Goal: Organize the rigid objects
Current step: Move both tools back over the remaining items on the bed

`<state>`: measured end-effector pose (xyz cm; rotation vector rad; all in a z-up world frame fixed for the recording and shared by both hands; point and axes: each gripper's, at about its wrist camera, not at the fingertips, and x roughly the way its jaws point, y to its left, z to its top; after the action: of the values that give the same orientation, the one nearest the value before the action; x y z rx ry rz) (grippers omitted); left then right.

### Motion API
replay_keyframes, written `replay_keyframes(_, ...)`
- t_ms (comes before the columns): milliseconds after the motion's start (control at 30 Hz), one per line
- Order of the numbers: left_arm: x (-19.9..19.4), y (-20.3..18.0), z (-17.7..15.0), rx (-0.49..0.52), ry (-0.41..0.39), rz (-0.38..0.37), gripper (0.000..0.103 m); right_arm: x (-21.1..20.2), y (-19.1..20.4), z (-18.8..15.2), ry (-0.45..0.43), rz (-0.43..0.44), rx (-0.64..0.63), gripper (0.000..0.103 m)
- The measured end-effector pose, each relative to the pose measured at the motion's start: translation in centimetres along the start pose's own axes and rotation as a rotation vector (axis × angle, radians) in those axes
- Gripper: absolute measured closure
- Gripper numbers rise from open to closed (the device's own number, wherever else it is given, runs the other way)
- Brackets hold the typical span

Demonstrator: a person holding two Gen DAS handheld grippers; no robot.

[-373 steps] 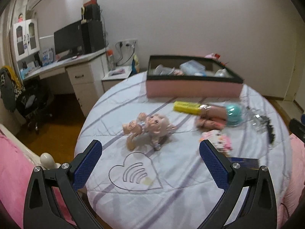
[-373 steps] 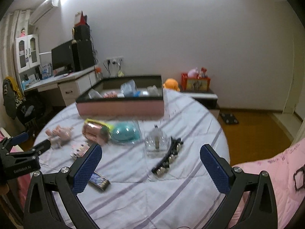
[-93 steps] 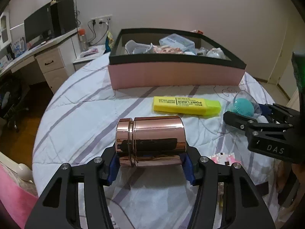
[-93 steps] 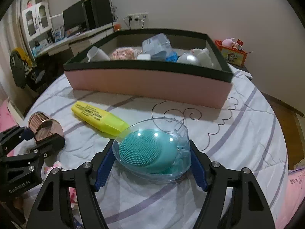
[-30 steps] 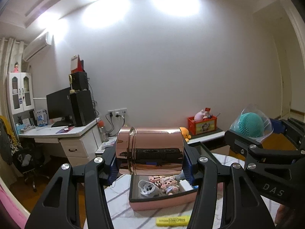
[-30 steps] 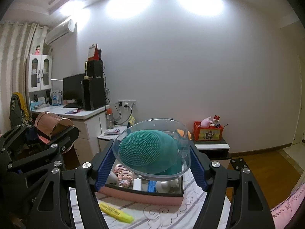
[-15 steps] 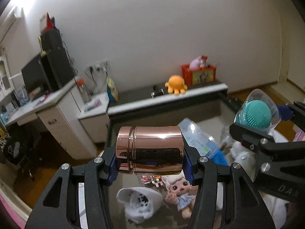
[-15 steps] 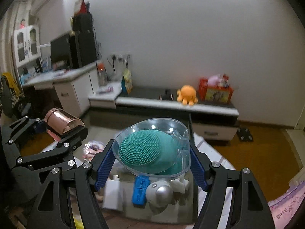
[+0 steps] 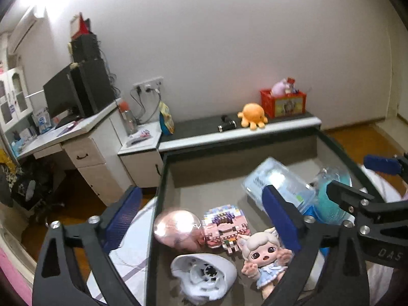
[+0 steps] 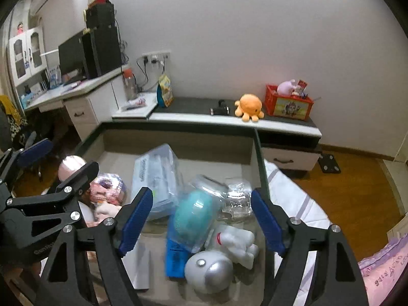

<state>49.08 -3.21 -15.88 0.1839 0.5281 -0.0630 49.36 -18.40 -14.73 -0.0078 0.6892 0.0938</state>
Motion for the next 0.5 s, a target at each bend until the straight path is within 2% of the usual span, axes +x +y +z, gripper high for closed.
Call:
replay_keyframes(167, -4.2, 1.1, 0.2, -0.040, -0.063, -0.030, 0.000, -4.9, 0.7, 0.5, -0.094, 0.026, -0.001, 0.020)
replay_keyframes(233, -6.4, 1.4, 0.0, -0.044, -0.089, -0.028, 0.000, -7.0, 1.1, 0.4, -0.130, 0.033, -0.007, 0.012)
replay_keyframes(500, -16.2, 2.5, -2.0, -0.101, -0.219, -0.038, 0.000, -17.3, 3.0, -2.2, -0.303, 0.045, -0.053, 0.011)
